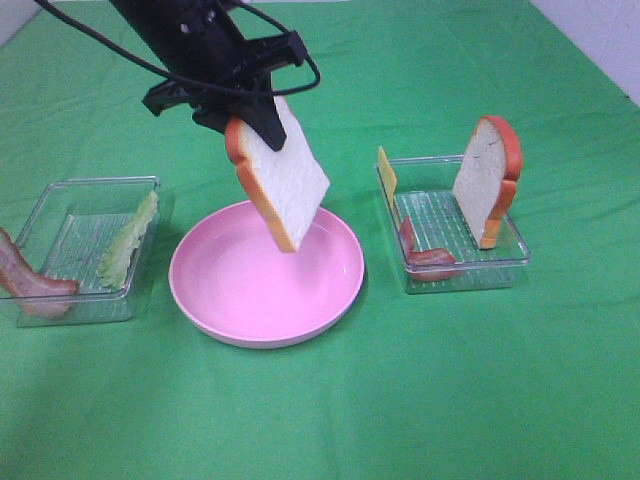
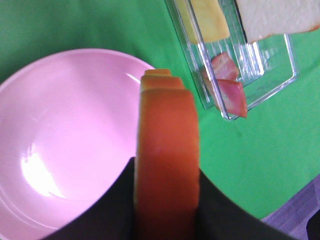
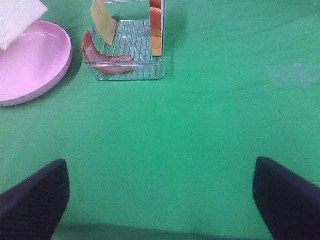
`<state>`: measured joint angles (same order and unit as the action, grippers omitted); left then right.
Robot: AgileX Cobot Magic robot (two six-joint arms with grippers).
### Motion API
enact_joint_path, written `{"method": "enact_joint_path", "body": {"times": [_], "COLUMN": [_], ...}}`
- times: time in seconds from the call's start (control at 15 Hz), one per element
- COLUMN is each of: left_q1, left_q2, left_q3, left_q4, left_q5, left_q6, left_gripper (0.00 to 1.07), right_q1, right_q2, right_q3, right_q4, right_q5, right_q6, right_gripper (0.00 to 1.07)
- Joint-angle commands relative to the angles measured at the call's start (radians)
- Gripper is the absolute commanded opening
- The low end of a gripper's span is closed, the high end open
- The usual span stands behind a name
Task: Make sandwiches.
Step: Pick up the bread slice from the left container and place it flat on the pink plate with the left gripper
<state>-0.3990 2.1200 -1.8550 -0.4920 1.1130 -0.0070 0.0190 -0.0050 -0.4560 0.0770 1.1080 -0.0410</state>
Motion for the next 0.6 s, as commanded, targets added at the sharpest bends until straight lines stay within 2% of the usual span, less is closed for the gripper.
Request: {"method": "enact_joint_path", "body": {"times": [0.07,0.2,0.27,0.33,0.53,0.6], "left_q1": [-0.027,-0.031,-0.026,-0.016,0.035,0.051], "left_q2": [0.051,0.091,0.108,0.108,0.109,0.104], "left_q3": [0.002,0.002,0.002,0.002,0.008,0.027], "left_q4": [-0.019,-0.049,-0.070,-0.072,-0.197,-0.219], "left_q5": [0.019,0.026,0.034,0.035,0.098,0.090], "left_q6": [0.018,0.029,0.070,0.080,0.149,0.156], "left_gripper": [0.03,0.03,0.03,0.02,0.00,0.00], "right_q1": [-0.006,-0.006,-0.006,-0.006,-0.006,-0.006], "right_q2": [-0.033,-0.032,-0.033,-0.033,-0.031,-0.031], "right_q3": [0.003,0.003,0.003,0.003,0.003,0.003], "right_q4": [0.002,0.004,0.007,0.010,0.012,0.012], "right_q5": [-0.007,-0.007,-0.007,-0.007,-0.007,-0.007], "right_q6": [0.003,0.003,0.003,0.003,0.003,0.003], "right_gripper": [0.95,0.95,0.95,0.95,0.95,0.95]}}
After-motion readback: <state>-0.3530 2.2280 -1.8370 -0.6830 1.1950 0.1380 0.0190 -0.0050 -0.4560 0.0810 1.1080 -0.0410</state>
